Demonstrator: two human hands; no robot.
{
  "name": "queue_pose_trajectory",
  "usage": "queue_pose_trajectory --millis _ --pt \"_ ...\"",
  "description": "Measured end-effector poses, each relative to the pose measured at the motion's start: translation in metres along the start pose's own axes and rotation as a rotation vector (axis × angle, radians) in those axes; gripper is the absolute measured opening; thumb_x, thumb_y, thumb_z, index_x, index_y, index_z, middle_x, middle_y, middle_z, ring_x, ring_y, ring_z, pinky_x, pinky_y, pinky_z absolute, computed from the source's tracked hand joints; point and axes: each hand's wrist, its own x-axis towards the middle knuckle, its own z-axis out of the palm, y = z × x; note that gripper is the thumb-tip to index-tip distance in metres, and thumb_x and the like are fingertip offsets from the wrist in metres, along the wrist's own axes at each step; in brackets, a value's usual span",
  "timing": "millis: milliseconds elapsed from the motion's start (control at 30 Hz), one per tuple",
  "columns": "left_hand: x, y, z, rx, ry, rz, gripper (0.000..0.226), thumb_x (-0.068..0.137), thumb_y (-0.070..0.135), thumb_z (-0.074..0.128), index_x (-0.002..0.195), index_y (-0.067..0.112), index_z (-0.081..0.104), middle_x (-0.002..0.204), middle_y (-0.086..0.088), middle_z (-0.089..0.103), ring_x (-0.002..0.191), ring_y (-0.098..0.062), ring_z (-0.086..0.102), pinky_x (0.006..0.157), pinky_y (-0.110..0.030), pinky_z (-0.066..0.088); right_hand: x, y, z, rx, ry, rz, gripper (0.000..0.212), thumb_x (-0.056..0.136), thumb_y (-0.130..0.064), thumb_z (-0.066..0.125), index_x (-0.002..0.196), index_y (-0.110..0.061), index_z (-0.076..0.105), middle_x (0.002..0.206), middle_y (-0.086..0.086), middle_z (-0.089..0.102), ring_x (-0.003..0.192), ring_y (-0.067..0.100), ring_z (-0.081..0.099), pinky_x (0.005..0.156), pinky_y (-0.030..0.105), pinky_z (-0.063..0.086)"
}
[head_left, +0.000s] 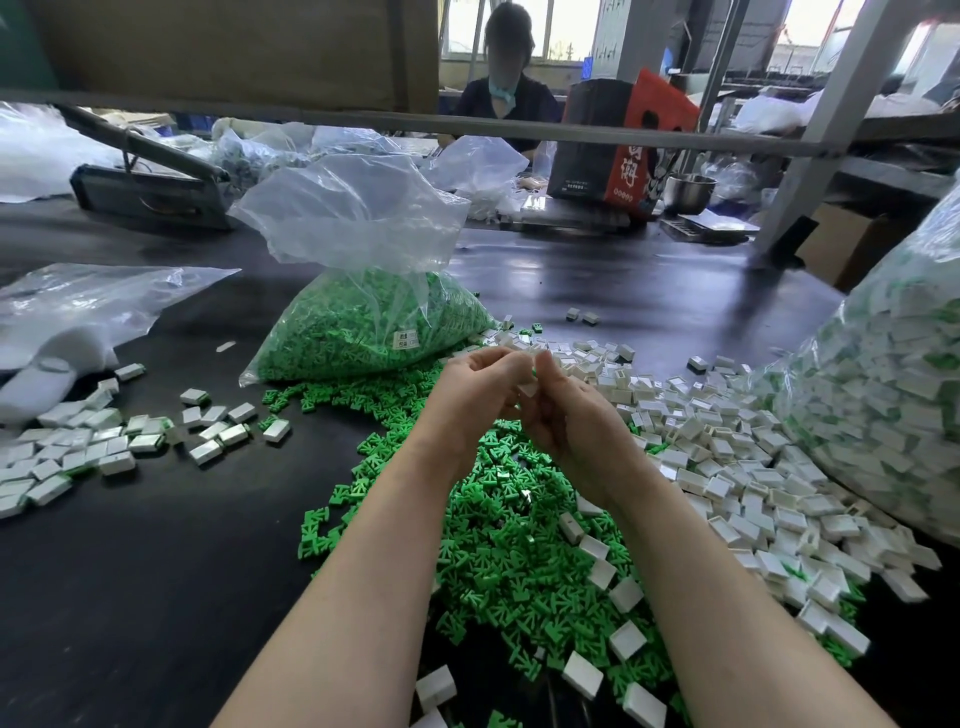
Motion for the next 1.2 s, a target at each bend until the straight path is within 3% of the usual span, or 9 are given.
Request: queue_pose_trajectory --millis 133,367,467,533,600,767,967,1033,1200 --pt "0.002 0.000 -0.008 0.028 0.044 -0.052 0.014 0.089 0.008 0.058 0.078 0.014 0.065 0.065 0.004 0.064 0.056 -0.008 0.056 0.056 -0.020 0.047 -0.001 -0.005 0.002 -0.099 0.052 0.052 0.053 0.096 -0.055 0.041 0.064 -0.019 0.064 0.055 -0.004 0.047 0.047 0.008 0.038 0.045 0.020 0.029" --pt "0.007 0.001 -0.089 0.468 0.392 -0.073 0.007 0.085 0.021 0.068 0.080 0.017 0.069 0.071 0.003 0.073 0.075 -0.015 0.069 0.060 -0.030 0.050 0.000 -0.014 -0.010 -0.278 0.171 0.007 0.049 0.104 -0.035 0.039 0.066 -0.010 0.056 0.048 -0.006 0.051 0.040 0.004 0.041 0.041 0.013 0.034" --pt "0.004 -0.004 -0.128 0.667 0.556 -0.169 0.011 0.079 0.020 0.071 0.071 0.013 0.070 0.077 -0.011 0.073 0.084 -0.030 0.070 0.078 -0.044 0.057 0.000 -0.016 -0.019 -0.337 0.252 0.009 0.049 0.104 -0.034 0.040 0.068 -0.008 0.058 0.044 -0.010 0.050 0.038 0.002 0.041 0.040 0.012 0.033" --pt "-0.001 -0.007 -0.143 0.765 0.637 -0.245 0.012 0.077 0.019 0.071 0.070 0.010 0.069 0.082 -0.019 0.071 0.086 -0.035 0.068 0.079 -0.040 0.055 0.000 -0.018 -0.024 -0.357 0.299 0.016 0.048 0.104 -0.034 0.040 0.068 -0.008 0.058 0.043 -0.010 0.051 0.038 0.001 0.042 0.040 0.012 0.034" --pt "-0.007 -0.008 -0.151 0.906 0.706 -0.318 0.014 0.077 0.021 0.070 0.076 0.008 0.069 0.089 -0.019 0.069 0.089 -0.036 0.064 0.073 -0.034 0.047 -0.001 -0.020 -0.028 -0.377 0.342 0.011 0.047 0.104 -0.032 0.042 0.067 -0.009 0.058 0.044 -0.010 0.052 0.040 0.001 0.043 0.043 0.012 0.036" --pt "-0.016 -0.008 -0.155 1.052 0.863 -0.406 0.031 0.079 0.012 0.062 0.107 -0.001 0.062 0.108 -0.024 0.063 0.105 -0.043 0.059 0.076 -0.040 0.043 -0.003 -0.022 -0.038 -0.593 0.461 -0.005 0.037 0.101 -0.026 0.050 0.071 -0.009 0.062 0.061 0.004 0.054 0.056 0.016 0.045 0.056 0.029 0.037" --pt "-0.020 -0.011 -0.153 1.139 0.951 -0.407 0.046 0.084 0.013 0.060 0.126 -0.004 0.050 0.130 -0.028 0.050 0.120 -0.047 0.049 0.096 -0.051 0.044 -0.005 -0.020 -0.045 -0.996 0.395 0.017 0.014 0.090 -0.023 0.067 0.084 -0.010 0.068 0.075 0.004 0.065 0.067 0.021 0.057 0.066 0.035 0.050" --pt "-0.017 -0.008 -0.147 1.133 0.951 -0.362 0.047 0.082 0.013 0.063 0.125 -0.003 0.052 0.129 -0.028 0.048 0.117 -0.048 0.049 0.093 -0.050 0.044 -0.007 -0.021 -0.046 -1.115 0.367 0.063 0.003 0.087 -0.019 0.069 0.085 -0.020 0.070 0.089 0.000 0.070 0.074 0.020 0.063 0.070 0.035 0.056" --pt "-0.003 0.002 -0.123 1.013 0.787 -0.067 0.014 0.085 0.022 0.067 0.095 0.012 0.065 0.100 -0.013 0.066 0.091 -0.034 0.059 0.072 -0.034 0.040 -0.008 -0.017 -0.047 -1.245 0.266 0.148 0.027 0.086 -0.006 0.063 0.091 -0.030 0.074 0.113 0.000 0.070 0.075 0.014 0.063 0.062 0.030 0.054"
